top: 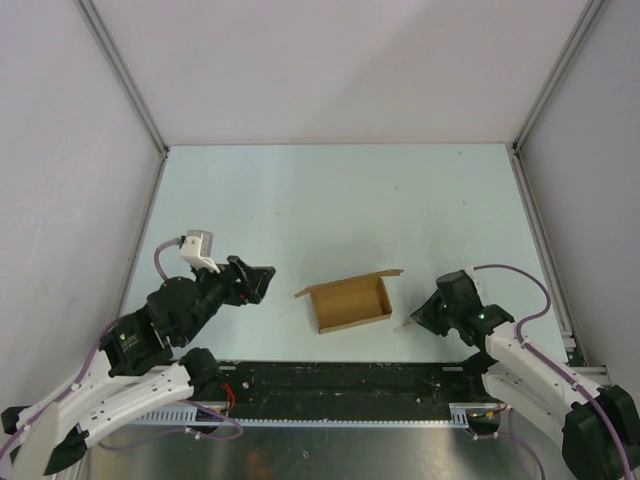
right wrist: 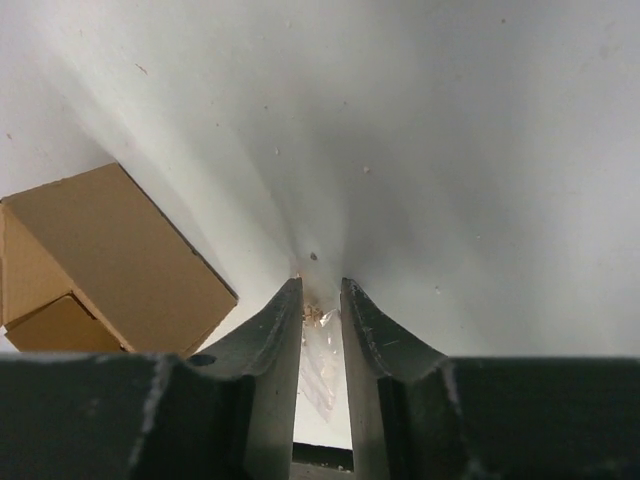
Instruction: Fold the paper box
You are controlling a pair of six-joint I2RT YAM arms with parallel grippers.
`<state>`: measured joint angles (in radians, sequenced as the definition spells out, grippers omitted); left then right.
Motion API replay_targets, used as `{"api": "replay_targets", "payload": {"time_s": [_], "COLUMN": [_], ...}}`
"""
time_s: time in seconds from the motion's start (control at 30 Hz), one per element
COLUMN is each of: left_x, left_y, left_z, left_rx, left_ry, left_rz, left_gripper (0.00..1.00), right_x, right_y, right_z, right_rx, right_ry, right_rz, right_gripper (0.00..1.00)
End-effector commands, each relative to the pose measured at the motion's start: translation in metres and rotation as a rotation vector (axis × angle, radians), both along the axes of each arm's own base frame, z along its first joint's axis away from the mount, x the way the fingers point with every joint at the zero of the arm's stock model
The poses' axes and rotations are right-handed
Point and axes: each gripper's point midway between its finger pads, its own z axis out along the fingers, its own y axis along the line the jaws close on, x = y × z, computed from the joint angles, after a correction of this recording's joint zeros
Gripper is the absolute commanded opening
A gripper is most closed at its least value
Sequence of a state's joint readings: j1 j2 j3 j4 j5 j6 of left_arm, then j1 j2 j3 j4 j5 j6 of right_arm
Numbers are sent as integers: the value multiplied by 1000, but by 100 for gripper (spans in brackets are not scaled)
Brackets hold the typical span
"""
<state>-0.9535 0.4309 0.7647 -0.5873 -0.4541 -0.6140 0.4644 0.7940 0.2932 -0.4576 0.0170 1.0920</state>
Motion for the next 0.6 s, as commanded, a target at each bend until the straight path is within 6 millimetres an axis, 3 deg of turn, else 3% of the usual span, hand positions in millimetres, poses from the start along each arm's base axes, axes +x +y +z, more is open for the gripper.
{"api": "replay_targets", "payload": {"time_s": [0.0,0.4,0.57], "left_x": [2,2,2], "left_y": [-1,0,1], "left_z": [-1,-2,-3], "left_rx": [-15,-14,-10], "left_ry": [4,4,3], "left_rz": [14,17,21], "left_gripper": [84,84,84], "right_x": [-1,3,9], "right_y": [0,-8,-15], "right_z": [-1,12,38], "right_rx": [12,-28,-78], "right_ry": [1,-52,-129], "right_rz": [-11,-3,22], "right_gripper": [25,3,0]}}
